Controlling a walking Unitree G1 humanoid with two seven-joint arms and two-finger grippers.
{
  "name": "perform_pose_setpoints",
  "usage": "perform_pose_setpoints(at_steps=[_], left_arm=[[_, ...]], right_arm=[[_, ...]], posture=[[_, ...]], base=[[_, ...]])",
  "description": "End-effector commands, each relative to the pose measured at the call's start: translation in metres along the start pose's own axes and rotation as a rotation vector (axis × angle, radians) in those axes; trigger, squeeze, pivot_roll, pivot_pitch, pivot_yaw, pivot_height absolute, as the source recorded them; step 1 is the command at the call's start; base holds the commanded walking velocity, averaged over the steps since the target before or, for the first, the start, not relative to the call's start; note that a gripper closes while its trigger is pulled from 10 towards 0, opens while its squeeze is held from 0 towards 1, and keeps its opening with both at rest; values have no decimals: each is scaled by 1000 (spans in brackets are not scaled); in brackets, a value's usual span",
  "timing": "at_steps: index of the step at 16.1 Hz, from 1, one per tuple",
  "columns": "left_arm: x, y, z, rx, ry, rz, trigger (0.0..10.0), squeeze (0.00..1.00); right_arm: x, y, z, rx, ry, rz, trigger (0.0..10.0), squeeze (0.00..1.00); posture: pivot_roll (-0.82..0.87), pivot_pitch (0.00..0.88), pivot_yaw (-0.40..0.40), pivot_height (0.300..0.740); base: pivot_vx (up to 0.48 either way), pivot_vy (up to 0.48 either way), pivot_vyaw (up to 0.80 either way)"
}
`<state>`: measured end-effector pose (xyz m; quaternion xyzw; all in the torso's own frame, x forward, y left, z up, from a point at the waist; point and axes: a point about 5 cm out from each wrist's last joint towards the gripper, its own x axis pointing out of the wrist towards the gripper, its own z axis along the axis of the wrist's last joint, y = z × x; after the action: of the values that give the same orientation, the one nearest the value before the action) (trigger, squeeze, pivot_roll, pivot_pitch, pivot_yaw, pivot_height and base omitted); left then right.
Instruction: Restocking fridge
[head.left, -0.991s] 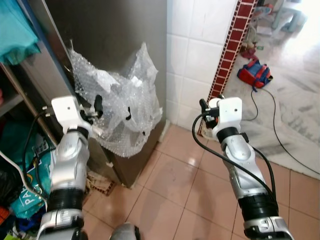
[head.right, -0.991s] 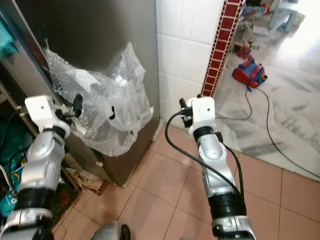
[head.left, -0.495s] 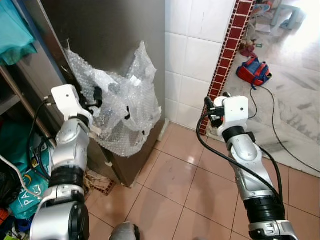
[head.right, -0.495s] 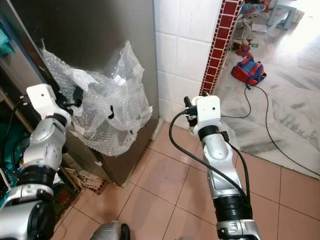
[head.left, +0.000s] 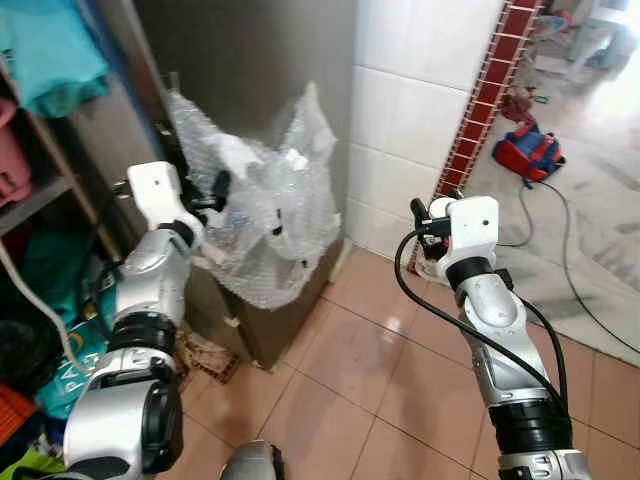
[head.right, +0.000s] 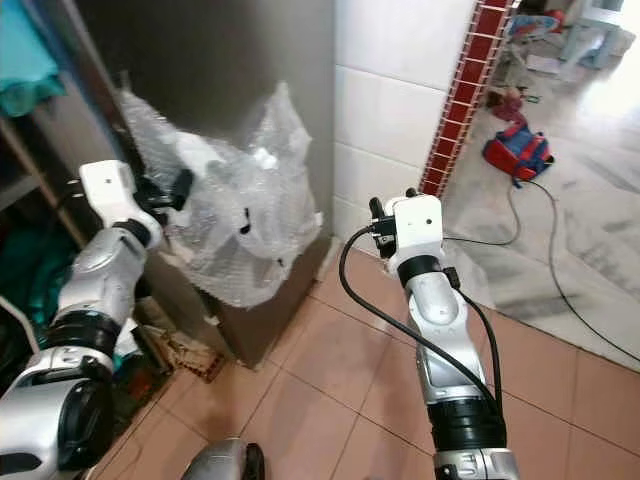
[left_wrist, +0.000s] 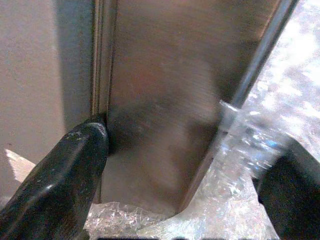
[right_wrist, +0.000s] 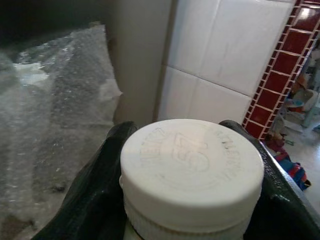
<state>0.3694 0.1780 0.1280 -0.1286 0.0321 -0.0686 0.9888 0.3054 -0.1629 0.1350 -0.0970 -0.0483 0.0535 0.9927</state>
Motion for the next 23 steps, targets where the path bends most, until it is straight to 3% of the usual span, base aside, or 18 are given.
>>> perform_pose_setpoints(at_steps=[1,6,9,17,23], left_arm=[[3,-33,-29,3,136,-148,10000,0],[1,-74,-49,45,208,-383,10000,0],[-8,-103,-65,96,244,-547,10000,0],[-13,-135,-72,156,220,-696,10000,0],[-12,-138,-73,177,211,-697,10000,0]], right_arm=[[1,-2,14,-7,-54,-2,10000,0],[-1,0,12,-8,-42,7,10000,0],[-3,-6,8,0,-6,-64,10000,0],[-4,-4,6,-16,6,-95,10000,0],[-4,-4,4,-24,10,-105,10000,0]], posture=[[-40,75,2,740],[-33,54,-5,740],[-35,43,-2,740],[-33,32,4,740],[-39,27,9,740]], base=[[0,0,0],[0,0,0],[0,0,-192],[77,0,-762],[333,0,-349]])
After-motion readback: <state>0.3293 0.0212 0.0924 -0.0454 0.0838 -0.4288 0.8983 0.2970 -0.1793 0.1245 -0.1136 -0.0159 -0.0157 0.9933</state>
